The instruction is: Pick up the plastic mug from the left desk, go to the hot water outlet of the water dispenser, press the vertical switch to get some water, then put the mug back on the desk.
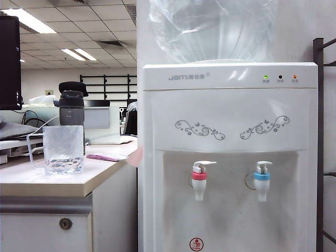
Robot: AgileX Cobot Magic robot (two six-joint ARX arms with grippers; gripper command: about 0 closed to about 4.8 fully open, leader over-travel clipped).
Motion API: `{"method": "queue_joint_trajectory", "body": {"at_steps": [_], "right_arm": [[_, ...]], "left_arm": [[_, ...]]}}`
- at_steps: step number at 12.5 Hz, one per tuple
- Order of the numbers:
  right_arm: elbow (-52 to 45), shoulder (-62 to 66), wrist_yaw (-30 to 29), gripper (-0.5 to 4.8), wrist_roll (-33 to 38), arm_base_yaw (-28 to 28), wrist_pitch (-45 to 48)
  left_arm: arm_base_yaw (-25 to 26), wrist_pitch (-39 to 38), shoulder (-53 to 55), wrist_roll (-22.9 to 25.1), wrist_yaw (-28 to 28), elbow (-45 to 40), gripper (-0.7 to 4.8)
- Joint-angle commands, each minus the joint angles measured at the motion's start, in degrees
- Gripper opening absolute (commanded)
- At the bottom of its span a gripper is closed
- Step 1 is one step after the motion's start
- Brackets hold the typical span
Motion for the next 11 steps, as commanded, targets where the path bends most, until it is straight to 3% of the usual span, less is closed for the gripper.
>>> {"method": "queue_joint_trajectory", "body": {"at_steps": [1,2,3,5,8,10,11], "right_arm": [[6.93,0.52,-0.26,3.43,-0.15,0.02,-6.14],[8.20,1.07,-0.28,3.43,-0.15,0.04,-7.48],[12.98,4.02,-2.34,3.57,-1.42,0.04,-9.42],[19.08,7.69,-3.28,3.80,-2.10,0.04,-9.75],[25.07,14.27,-7.43,4.36,-2.08,0.04,-10.29],[26.84,18.71,-9.51,4.45,-1.64,0.04,-9.81],[26.84,21.35,-9.49,4.44,-1.40,0.13,-4.85]], "left_arm": [[-0.07,-2.14,3.89,-2.05,4.68,8.50,4.79],[-0.07,-2.19,5.84,-2.05,5.95,9.86,4.79],[-0.09,-2.08,16.09,-2.12,8.20,15.34,4.79],[-0.11,-0.61,26.62,-5.03,9.81,18.99,4.79],[-0.20,2.29,39.26,-4.33,9.84,19.02,4.79],[-0.55,6.16,48.24,-1.40,5.49,18.99,4.79],[-0.96,13.88,60.57,2.80,1.27,18.88,4.79]]}}
